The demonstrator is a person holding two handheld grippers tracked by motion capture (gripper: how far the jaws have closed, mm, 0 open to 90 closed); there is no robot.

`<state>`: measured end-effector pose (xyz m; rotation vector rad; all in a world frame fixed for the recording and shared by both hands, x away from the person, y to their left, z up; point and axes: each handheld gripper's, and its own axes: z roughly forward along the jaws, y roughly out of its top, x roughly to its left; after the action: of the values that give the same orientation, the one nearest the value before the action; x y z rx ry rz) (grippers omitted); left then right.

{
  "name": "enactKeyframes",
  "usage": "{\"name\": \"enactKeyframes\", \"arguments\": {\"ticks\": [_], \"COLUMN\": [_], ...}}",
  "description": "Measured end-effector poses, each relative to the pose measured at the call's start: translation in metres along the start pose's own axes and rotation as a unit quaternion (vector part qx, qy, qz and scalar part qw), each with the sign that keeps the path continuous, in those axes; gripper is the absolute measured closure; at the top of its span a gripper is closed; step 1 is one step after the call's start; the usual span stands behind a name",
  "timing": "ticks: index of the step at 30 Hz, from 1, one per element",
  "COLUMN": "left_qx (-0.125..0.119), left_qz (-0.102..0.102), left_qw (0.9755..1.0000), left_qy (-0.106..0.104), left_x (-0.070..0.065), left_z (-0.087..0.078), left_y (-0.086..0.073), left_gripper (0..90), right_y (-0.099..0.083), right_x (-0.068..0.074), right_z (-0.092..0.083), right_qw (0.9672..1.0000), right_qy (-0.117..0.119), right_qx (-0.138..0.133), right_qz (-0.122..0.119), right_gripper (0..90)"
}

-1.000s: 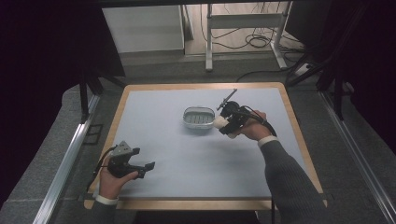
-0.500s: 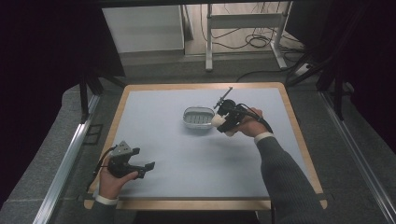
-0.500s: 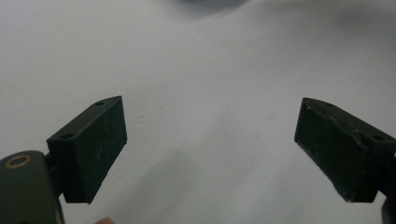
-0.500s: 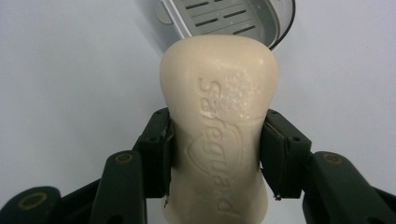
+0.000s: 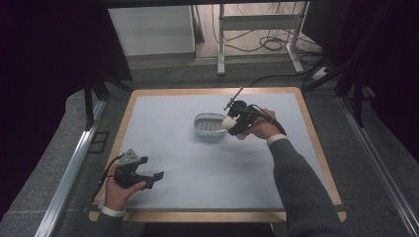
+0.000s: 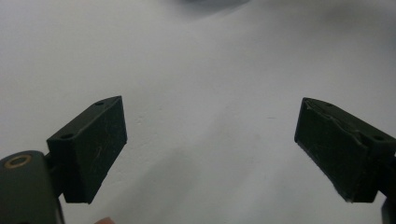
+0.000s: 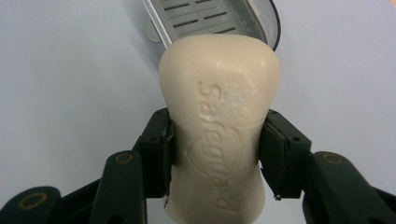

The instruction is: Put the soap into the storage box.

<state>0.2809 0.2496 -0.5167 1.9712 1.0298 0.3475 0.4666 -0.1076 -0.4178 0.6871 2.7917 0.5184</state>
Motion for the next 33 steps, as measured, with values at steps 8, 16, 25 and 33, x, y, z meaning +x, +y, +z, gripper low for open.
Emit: {"name": "enactKeyframes", "arguments": {"ticks": [8, 16, 25, 33], "left_qx": [0.000, 0.000, -0.002, -0.005], "left_qz": [-0.001, -0.001, 0.001, -0.001], "left_qw": [1.0000, 1.0000, 1.0000, 1.0000], "left_qy": [-0.001, 0.000, 0.000, 0.002], "left_x": [0.000, 0.000, 0.001, 0.002], "left_z": [0.000, 0.000, -0.001, -0.002], "left_y": [0.000, 0.000, 0.000, 0.000], "left_gripper": [9.8, 9.8, 9.7, 9.7], "right_y": [0.009, 0.019, 0.030, 0.047], "right_x": [-0.003, -0.009, -0.014, -0.017], "right_z": [0.000, 0.006, 0.013, 0.015], "right_qw": [1.0000, 0.9999, 1.0000, 0.9996], "right_qy": [0.000, 0.004, 0.000, -0.001], "right_qx": [-0.005, -0.012, -0.005, -0.007], "right_qz": [-0.006, -0.001, -0.004, -0.028], "right_gripper": [49.5, 49.6, 49.7, 49.6]}}
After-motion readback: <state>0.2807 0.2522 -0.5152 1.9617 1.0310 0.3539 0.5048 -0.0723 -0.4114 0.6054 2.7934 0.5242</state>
